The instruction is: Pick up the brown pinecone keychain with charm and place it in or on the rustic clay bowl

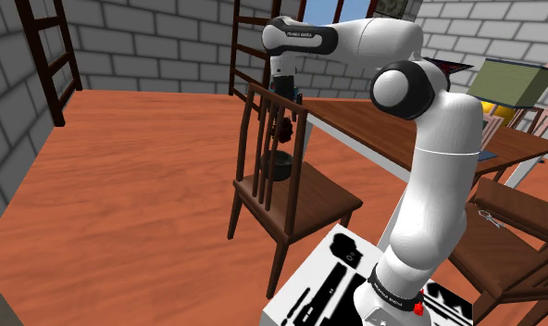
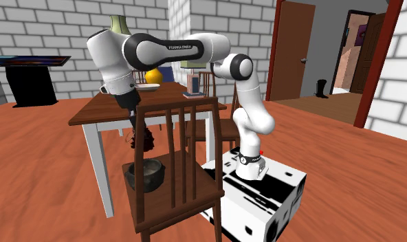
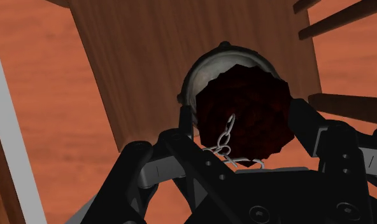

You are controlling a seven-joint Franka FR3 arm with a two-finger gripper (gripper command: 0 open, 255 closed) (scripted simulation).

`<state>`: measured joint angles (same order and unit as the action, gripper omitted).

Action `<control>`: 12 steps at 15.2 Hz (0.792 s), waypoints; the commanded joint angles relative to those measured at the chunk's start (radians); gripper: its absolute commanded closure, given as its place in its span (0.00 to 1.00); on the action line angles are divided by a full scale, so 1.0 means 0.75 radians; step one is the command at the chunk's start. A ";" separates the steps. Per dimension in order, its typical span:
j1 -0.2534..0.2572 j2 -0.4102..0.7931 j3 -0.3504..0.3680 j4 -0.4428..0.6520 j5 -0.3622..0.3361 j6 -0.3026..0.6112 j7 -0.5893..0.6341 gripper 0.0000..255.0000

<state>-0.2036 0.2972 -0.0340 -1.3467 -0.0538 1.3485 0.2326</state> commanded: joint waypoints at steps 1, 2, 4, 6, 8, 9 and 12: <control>0.001 -0.006 0.001 -0.044 0.001 0.040 0.005 1.00; 0.001 -0.008 0.001 -0.066 0.001 0.059 0.006 1.00; 0.001 -0.013 0.001 -0.108 0.001 0.097 0.008 1.00; 0.001 -0.015 0.001 -0.148 0.001 0.134 0.010 1.00; 0.001 -0.017 0.002 -0.186 0.001 0.170 0.012 1.00; 0.001 -0.017 0.002 -0.204 0.001 0.188 0.013 1.00; 0.001 -0.015 0.002 -0.256 0.001 0.241 0.016 1.00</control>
<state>-0.2029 0.2879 -0.0328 -1.5207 -0.0529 1.5130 0.2434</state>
